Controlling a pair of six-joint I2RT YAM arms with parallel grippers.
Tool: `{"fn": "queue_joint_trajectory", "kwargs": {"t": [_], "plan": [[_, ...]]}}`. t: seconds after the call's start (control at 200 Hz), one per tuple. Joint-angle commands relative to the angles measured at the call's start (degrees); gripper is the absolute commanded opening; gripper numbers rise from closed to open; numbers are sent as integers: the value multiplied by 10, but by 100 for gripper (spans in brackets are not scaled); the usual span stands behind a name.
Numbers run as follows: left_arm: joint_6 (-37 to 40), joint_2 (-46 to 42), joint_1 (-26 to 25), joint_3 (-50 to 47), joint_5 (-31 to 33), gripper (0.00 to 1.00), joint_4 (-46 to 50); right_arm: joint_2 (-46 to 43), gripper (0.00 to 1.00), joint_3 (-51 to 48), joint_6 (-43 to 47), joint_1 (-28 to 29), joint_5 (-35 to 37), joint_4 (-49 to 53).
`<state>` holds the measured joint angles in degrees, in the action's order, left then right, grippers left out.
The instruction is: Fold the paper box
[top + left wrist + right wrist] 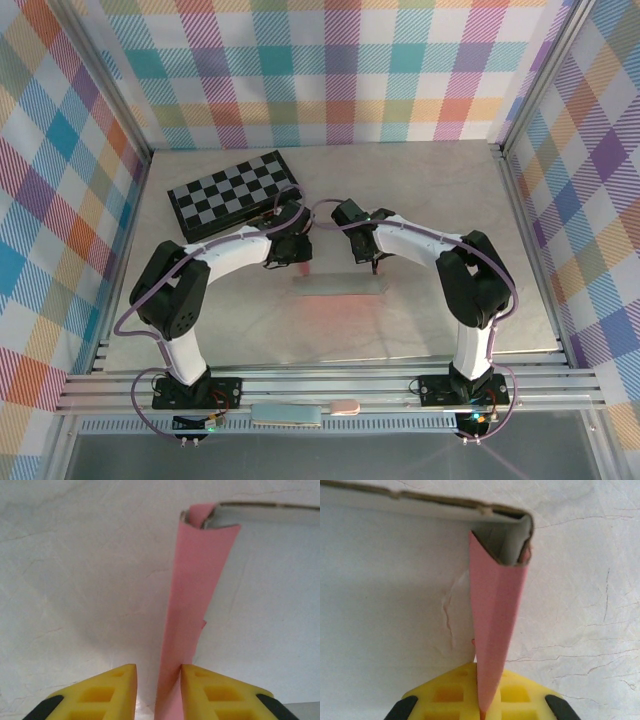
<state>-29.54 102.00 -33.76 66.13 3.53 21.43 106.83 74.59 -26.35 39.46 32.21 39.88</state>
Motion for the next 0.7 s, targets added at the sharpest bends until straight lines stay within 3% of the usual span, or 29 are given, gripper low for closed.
{"fn": "queue_joint_trajectory", "kwargs": {"t": [0.0,0.505,0.695], "plan": [[27,-12,13,-4,-19,30,-21,-8,0,-10,18,3,17,20],[66,50,32,18,-75,31,-50,-6,0,-7,18,3,10,18],[66,55,34,16,-89,17,-70,-7,0,-7,21,4,10,18]]}}
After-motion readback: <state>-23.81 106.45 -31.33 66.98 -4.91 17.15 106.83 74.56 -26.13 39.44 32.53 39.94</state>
